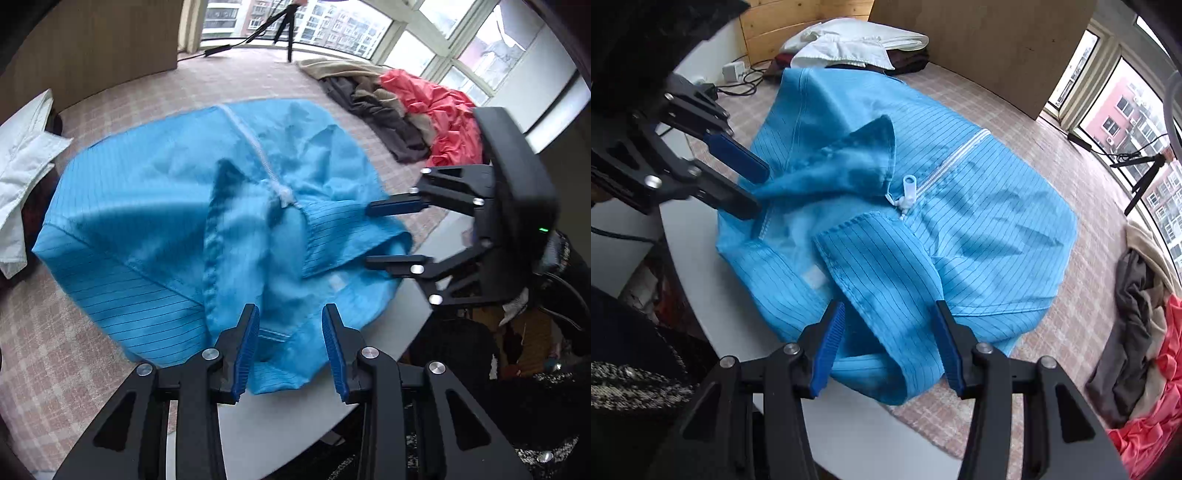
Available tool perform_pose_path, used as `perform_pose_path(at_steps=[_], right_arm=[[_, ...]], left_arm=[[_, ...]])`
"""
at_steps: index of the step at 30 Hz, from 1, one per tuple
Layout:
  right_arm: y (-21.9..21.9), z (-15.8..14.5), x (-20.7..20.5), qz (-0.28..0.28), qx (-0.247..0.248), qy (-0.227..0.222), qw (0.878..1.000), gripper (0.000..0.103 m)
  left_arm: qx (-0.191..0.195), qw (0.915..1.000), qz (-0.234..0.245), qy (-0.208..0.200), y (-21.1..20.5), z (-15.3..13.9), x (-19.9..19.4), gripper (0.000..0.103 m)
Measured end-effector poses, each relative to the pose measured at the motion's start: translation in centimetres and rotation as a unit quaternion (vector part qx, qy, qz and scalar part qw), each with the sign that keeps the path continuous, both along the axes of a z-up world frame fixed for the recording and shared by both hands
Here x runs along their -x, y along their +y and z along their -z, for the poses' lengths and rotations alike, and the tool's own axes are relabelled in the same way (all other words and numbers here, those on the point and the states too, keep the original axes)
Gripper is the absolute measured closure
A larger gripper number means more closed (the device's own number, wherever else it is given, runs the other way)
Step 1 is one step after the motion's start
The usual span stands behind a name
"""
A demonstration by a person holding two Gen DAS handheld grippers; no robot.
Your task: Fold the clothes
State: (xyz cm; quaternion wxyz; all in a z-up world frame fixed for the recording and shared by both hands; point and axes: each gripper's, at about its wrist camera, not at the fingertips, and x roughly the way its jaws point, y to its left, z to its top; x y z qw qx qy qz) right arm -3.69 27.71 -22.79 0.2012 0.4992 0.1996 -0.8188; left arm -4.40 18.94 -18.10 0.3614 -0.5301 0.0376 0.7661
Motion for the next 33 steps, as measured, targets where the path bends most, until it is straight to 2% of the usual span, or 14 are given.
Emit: perform_pose_path(at_steps=[5, 8, 12, 14, 16, 17, 20, 22, 24, 25, 27, 29, 31, 33], right_arm=[[3.4, -0.8, 2.9, 0.047, 0.091, -0.056, 0.993, 0.059], [5.4, -1.7, 4.0, 0.068, 0.135, -0.073, 0.986, 0.071], [5.4, -2.3, 3.5, 0.024, 0.093, -0.064, 0.993, 0.075], [4.3, -2.7, 2.6, -0.013, 0.075, -0.057, 0.995, 0.068], [3.1, -2.8, 1.8, -0.047, 0.049, -0.044, 0.997, 0.048], [2.5, -2.7, 1.4, -0.064, 0.033, -0.037, 0.997, 0.046], [1.1, -1.6, 1.0, -0.108, 0.006, -0.054, 0.993, 0.046], [0.2, -0.6, 0.7, -0.132, -0.037, -0.035, 0.99, 0.046], [-0.6, 0.4, 0.8, -0.143, -0.071, -0.024, 0.987, 0.046], [-0.4, 0.7, 1.5, -0.131, -0.063, -0.039, 0.989, 0.059], [0.8, 0.6, 3.6, -0.079, -0.009, -0.083, 0.993, 0.091], [3.0, -0.2, 5.4, -0.024, 0.076, -0.117, 0.99, 0.094], [5.8, -1.0, 6.5, 0.021, 0.19, -0.155, 0.969, 0.095], [8.4, -1.0, 7.0, 0.059, 0.299, -0.186, 0.934, 0.095]], left_arm=[[0.0, 0.9988, 0.047, 0.017, 5.1, 0.4, -1.9, 0.056], [0.005, 0.9982, 0.056, 0.023, 7.5, 1.4, -1.7, 0.055], [0.011, 0.9986, 0.049, 0.02, 9.0, 2.9, -1.3, 0.062], [-0.003, 0.9991, 0.039, 0.014, 8.3, 2.9, -1.8, 0.066], [-0.011, 0.9996, 0.026, 0.01, 7.5, 3.0, -2.1, 0.066], [-0.013, 0.9997, 0.019, 0.008, 7.1, 3.0, -2.3, 0.067], [-0.021, 0.9998, -0.002, 0.003, 6.2, 3.3, -2.7, 0.071], [-0.029, 0.9995, -0.015, 0.001, 5.8, 3.3, -2.8, 0.074], [-0.032, 0.9993, -0.02, 0.006, 5.7, 3.2, -3.1, 0.085], [-0.033, 0.9991, -0.022, 0.01, 5.6, 3.2, -3.3, 0.088], [-0.036, 0.9989, -0.026, 0.016, 5.5, 3.0, -3.5, 0.098], [-0.04, 0.9986, -0.029, 0.02, 5.2, 2.8, -3.7, 0.101], [-0.044, 0.9983, -0.032, 0.019, 4.8, 2.8, -4.0, 0.101], [-0.038, 0.9986, -0.032, 0.021, 4.8, 2.9, -4.2, 0.102]])
